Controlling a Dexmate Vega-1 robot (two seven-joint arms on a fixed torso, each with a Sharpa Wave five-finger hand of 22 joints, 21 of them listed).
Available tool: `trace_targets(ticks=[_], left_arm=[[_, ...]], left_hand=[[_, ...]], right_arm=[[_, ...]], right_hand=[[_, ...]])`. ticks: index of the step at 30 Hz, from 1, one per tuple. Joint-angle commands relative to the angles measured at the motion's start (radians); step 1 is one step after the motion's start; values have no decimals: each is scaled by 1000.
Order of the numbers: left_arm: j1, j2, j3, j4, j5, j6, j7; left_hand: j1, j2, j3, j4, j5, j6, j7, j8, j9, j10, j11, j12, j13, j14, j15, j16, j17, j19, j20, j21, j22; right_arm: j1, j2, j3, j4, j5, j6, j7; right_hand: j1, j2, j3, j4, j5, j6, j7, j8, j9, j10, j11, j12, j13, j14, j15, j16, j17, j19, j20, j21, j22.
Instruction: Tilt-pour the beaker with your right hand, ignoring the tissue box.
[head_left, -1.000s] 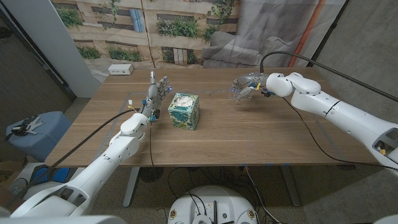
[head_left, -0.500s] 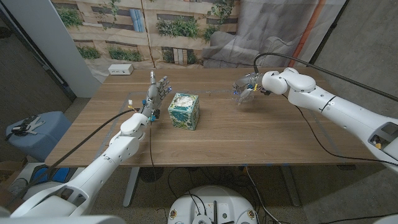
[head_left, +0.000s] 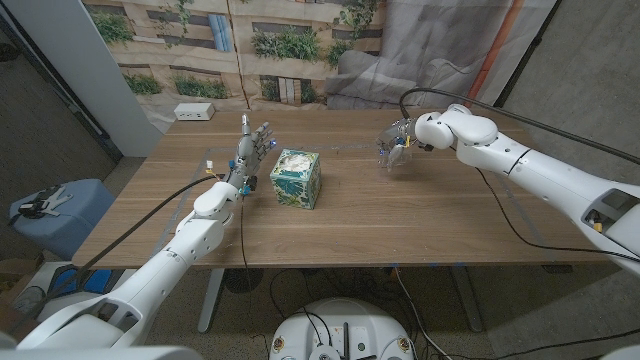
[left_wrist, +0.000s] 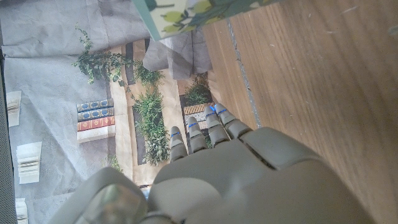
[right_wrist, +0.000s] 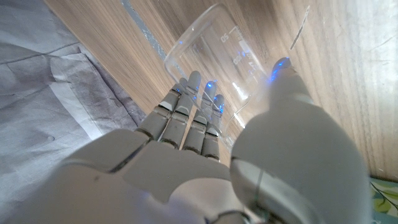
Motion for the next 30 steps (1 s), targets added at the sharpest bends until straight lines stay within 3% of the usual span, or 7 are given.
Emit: trace_targets(ticks=[1, 30], left_arm=[[0, 0, 0, 0, 0, 0, 0], [0, 0, 0, 0, 0, 0, 0]], left_hand=[[1, 26, -8, 1, 5, 1, -6, 7, 3, 11, -1, 6, 3, 8, 0, 5, 5, 7, -10, 7, 3], [2, 26, -8, 1, 4, 1, -5, 8, 4, 10, 0, 6, 3, 7, 1, 5, 5, 7, -10, 7, 3]], right_arm=[[25, 30, -31, 22, -71, -27, 69], [15, 36, -36, 8, -98, -59, 73]], right_hand=[[-42, 139, 7, 13, 7, 52, -52, 4, 2, 80, -75, 0, 4, 8, -146, -4, 3, 4, -40, -3, 3], [-55, 146, 7, 14, 11, 66, -55, 13, -5, 90, -78, -6, 2, 15, -149, -10, 9, 5, -38, -3, 4]])
